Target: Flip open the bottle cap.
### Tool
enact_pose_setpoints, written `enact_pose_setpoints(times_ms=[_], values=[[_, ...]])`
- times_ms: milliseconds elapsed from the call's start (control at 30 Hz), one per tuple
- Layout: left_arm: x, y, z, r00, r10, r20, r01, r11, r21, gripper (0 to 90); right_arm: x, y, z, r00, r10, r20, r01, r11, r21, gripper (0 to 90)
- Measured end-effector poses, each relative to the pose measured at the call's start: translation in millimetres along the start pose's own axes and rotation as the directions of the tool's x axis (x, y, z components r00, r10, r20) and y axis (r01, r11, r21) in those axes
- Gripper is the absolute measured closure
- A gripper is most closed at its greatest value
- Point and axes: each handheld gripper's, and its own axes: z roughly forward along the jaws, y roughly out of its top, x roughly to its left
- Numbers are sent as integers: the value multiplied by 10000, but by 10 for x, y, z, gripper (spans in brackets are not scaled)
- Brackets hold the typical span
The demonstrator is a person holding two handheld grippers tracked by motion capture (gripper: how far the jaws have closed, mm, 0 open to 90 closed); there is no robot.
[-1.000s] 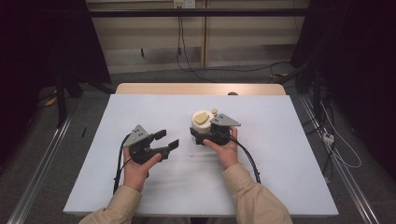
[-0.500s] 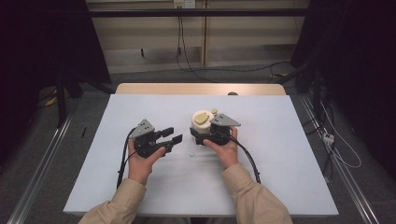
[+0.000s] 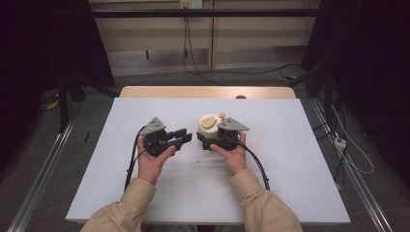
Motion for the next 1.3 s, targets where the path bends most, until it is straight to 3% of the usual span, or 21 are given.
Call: enact_pose_setpoints(times_ms=[667,767,1300], values=[[21,61,155,9996,-50,278,43,9997,240,900,-2,3,2,10000,-6,6,6,10000,31,65],[0,84,179,9996,136,248,-145,9992,370,900,-1,4,2,10000,8,2,-8,10000,33,65],[-40,186,285,9995,161,261,-179,9974,700,900,-3,4,2,10000,-17,-8,17,10000,33,65]])
